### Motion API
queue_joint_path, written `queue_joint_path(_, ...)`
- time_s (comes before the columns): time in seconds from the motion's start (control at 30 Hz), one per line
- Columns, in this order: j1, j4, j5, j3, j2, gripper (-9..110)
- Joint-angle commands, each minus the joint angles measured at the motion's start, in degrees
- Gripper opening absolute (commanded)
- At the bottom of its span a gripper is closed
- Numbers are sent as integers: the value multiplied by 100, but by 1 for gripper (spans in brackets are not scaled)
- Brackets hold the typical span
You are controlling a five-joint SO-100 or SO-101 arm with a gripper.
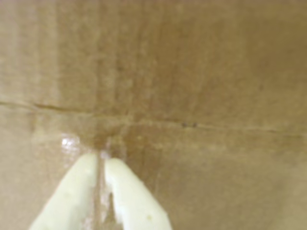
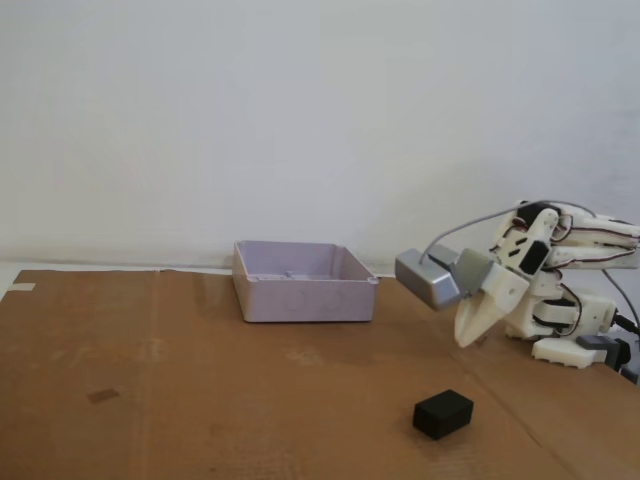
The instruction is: Grasp a block and put it in the box.
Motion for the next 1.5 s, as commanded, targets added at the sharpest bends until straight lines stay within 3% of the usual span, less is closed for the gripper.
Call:
queue_joint_path(0.0, 18, -132, -9, -923, -185, 0)
queue_joint_path(0.73, -9, -132, 9, -2171, 88, 0)
queue_joint_path(1.23, -694, -149, 9, -2294, 44, 0)
queue_joint_path(1.47, -1002, -853, 0, -2215, 35, 0)
